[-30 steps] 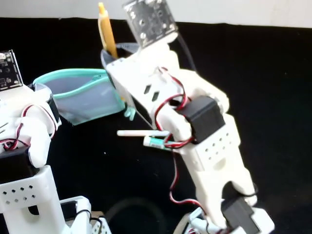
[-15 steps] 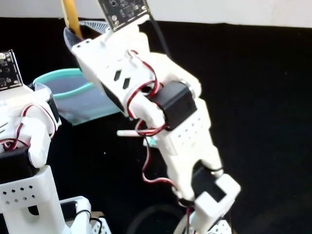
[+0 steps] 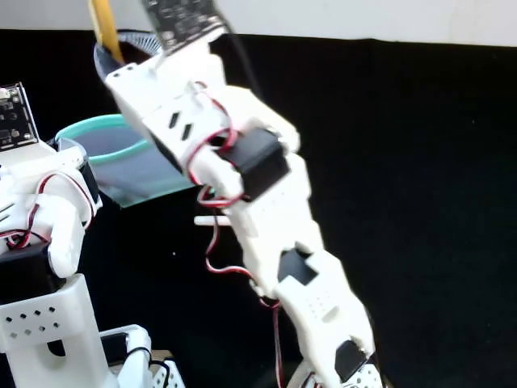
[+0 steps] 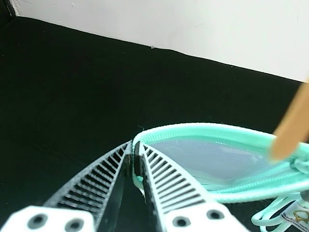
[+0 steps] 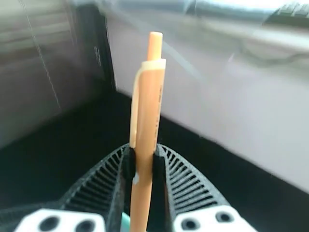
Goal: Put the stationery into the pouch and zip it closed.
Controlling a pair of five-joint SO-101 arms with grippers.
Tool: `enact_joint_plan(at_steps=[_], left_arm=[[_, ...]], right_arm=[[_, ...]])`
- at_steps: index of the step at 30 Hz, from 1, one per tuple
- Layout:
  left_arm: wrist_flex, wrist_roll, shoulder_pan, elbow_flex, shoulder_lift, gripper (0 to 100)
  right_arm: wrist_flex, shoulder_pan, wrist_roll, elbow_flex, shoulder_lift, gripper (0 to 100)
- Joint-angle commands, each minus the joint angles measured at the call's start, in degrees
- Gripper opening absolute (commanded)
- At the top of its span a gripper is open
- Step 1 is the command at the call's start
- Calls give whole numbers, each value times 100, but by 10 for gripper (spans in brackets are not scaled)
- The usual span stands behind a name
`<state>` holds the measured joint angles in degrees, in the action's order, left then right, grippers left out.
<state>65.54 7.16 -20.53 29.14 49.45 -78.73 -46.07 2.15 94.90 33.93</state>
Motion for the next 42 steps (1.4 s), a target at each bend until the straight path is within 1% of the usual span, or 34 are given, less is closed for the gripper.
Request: enact_joint_plan(at_steps=[1, 6, 19, 25, 30, 32, 37, 42], left_arm=[[88, -18, 92, 92, -198, 6], [97, -18, 84, 92, -198, 6], [70, -18, 66, 92, -198, 6], [70, -18, 66, 92, -198, 6], [70, -18, 57, 92, -198, 6], [70, -18, 57, 92, -198, 6], [70, -18, 57, 92, -198, 6], [70, -18, 57, 92, -198, 6]], right_arm=[[-84, -84, 88, 637, 110, 6], [-259, -84, 97, 637, 382, 6], [-1587, -101, 88, 646, 286, 6], [-1991, -400, 62, 629, -189, 6], [-2211, -470, 62, 629, -242, 8], [-2211, -462, 62, 629, -251, 33], [-2211, -479, 62, 629, -251, 132], [-2211, -479, -35, 629, -259, 135]])
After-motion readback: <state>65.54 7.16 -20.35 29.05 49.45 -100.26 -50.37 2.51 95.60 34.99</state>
